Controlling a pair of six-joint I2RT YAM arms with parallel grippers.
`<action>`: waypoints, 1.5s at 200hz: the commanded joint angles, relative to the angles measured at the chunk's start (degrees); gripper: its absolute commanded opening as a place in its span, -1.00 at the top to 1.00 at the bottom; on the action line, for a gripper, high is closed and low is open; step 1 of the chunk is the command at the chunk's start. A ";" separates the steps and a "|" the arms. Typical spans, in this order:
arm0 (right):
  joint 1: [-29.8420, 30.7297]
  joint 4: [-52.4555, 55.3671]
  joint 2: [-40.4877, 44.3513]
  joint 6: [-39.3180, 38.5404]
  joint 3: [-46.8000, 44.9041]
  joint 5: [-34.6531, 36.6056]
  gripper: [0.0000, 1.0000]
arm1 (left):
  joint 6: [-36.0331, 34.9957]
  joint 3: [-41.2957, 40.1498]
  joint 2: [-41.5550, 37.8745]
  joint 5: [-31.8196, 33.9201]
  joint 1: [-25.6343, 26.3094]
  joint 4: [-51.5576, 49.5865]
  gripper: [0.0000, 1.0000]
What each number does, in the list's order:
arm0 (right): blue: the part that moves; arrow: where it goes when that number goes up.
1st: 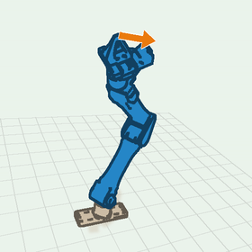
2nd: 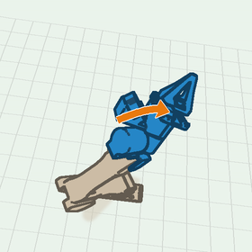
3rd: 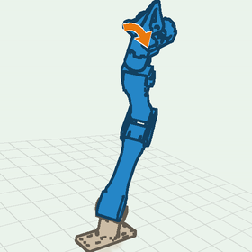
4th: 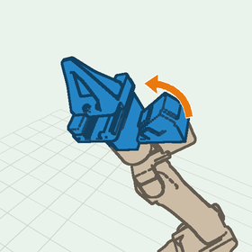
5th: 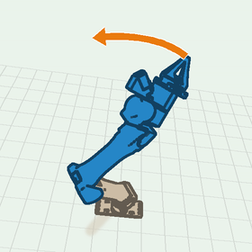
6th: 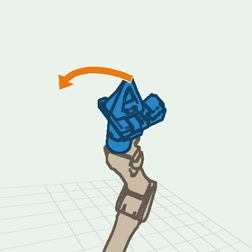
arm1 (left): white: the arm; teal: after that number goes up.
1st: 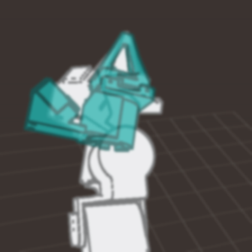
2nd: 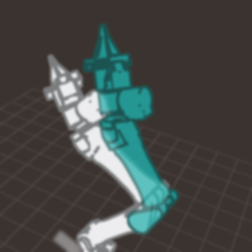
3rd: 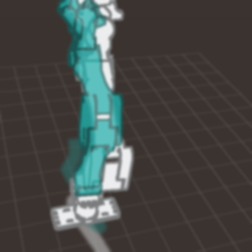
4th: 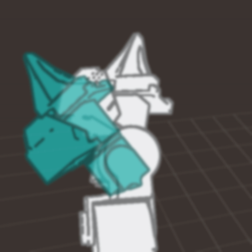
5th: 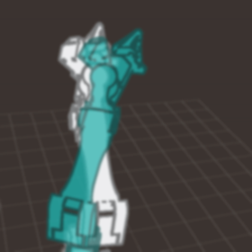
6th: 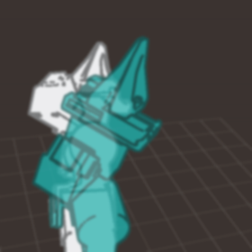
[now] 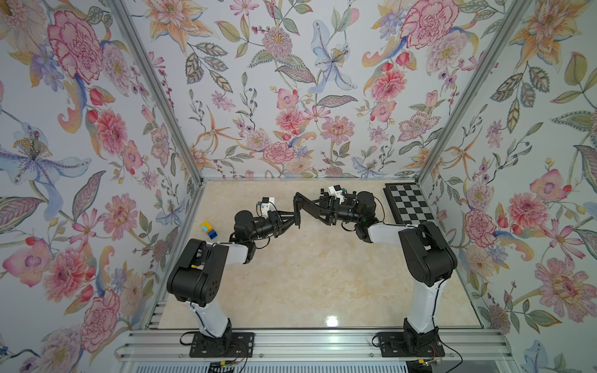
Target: Open the phone stand
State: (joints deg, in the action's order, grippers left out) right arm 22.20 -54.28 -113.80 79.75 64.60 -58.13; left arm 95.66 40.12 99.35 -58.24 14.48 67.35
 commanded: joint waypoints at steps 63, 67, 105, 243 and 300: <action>-4.68 -4.95 -1.33 4.02 4.31 4.52 0.02 | -2.40 -3.06 -2.05 -0.04 -3.01 0.10 1.00; -4.62 -4.93 -1.31 4.01 4.39 4.46 0.02 | -2.40 -3.03 -2.14 -0.03 -2.93 0.17 1.00; -3.48 -3.62 -0.99 3.07 4.77 3.79 -0.01 | -2.66 -1.34 -2.67 1.14 -2.70 -0.52 0.51; -0.85 44.12 3.06 -27.65 19.84 7.33 -0.02 | -43.10 17.10 -16.42 10.72 -2.26 -58.43 -0.97; 1.52 64.86 2.01 -39.17 29.01 14.82 -0.04 | -59.69 22.45 -19.26 23.52 -2.39 -81.03 -0.84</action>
State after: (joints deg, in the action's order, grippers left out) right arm 22.11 -0.23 -113.58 48.38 88.99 -46.94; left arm 47.00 60.49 81.32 -42.06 12.47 0.51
